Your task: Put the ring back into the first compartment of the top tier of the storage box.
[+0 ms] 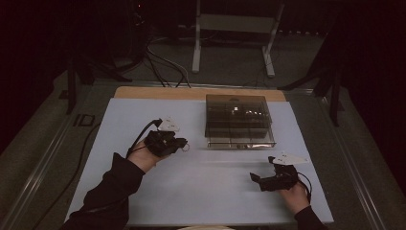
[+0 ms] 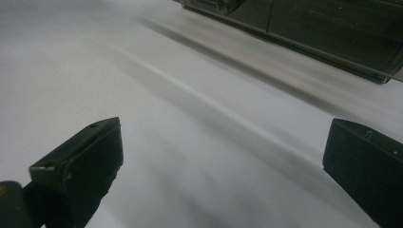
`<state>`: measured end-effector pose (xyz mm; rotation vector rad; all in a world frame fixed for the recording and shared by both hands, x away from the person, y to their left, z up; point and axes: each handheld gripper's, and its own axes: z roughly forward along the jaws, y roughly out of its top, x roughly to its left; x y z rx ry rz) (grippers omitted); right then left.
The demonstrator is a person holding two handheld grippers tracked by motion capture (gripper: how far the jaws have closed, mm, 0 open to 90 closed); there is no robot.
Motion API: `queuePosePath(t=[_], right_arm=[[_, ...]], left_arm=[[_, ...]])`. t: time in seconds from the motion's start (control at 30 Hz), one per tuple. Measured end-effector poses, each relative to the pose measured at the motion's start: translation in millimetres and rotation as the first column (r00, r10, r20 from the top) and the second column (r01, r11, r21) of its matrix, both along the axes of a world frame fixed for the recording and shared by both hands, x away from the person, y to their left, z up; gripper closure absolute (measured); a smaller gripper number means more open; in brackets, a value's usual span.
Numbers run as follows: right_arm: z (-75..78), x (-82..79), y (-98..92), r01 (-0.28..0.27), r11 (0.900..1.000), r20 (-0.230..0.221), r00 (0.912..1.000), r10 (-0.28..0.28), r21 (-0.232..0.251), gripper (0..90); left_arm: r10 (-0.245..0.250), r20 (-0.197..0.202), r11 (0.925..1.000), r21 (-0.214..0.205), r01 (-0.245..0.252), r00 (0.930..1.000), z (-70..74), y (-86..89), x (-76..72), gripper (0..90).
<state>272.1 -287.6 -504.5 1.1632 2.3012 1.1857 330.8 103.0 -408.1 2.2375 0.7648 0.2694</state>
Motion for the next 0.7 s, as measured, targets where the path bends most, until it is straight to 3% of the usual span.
queuePosePath(t=[0.3, 0.7], right_arm=[[-0.1, 0.0, -0.3, -0.001, 1.0, 0.0, 1.0, 0.001, 0.0, 0.0], [0.1, -0.1, -0.5, -0.001, 1.0, 0.001, 1.0, 0.001, 0.003, 0.0]], left_arm=[[-0.028, 0.021, 0.9996, -0.007, 0.028, 0.9994, 7.5, -16.3, 4.8, 88.7], [-0.048, 0.042, 0.9977, -0.047, 0.05, 0.998, 20.2, -28.7, 10.8, 88.7]])
